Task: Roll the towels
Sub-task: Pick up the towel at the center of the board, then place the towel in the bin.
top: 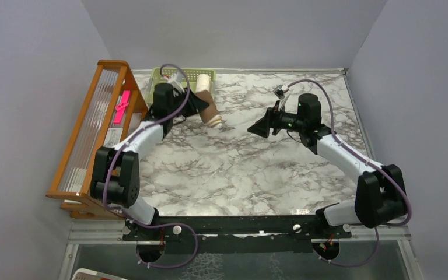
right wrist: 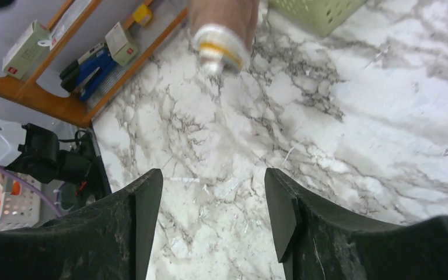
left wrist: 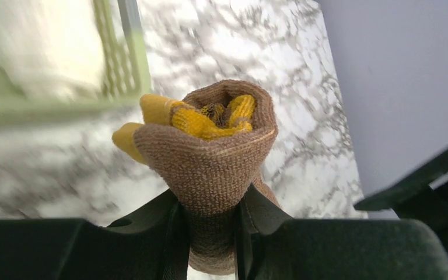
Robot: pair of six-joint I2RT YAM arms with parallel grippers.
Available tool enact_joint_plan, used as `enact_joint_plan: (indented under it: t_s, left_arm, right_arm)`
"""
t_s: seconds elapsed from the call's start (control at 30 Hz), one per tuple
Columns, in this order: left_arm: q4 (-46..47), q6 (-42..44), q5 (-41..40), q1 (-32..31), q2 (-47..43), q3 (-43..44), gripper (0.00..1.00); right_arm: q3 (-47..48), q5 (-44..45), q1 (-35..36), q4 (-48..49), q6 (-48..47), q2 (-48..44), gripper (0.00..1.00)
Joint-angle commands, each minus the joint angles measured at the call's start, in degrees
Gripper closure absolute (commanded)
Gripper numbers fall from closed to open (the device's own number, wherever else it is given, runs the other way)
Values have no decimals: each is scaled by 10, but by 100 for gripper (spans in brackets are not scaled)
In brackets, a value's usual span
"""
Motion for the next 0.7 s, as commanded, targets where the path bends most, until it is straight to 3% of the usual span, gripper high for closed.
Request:
enact_joint_plan:
  t_s: [0.0, 0.2, 0.37, 0.53, 0.67]
  left_arm:
    - [-363, 218, 96, 63, 80, 264, 85]
    - [-559, 313, 202, 130, 238, 549, 85]
    - [-698, 388, 197, 147, 376, 783, 84]
    - [-706, 366, 180, 177, 473, 961, 85]
    - [-663, 369, 147, 188, 503, 987, 86]
  right_arm:
    - [4, 32, 0, -38, -40, -31, 35]
    - [-39, -15, 0, -1, -14, -41, 28]
    - [-84, -11, 1, -15, -28, -88, 28]
    - [-102, -16, 1, -46, -44, -123, 28]
    - [-112, -12, 1, -61, -52, -148, 28]
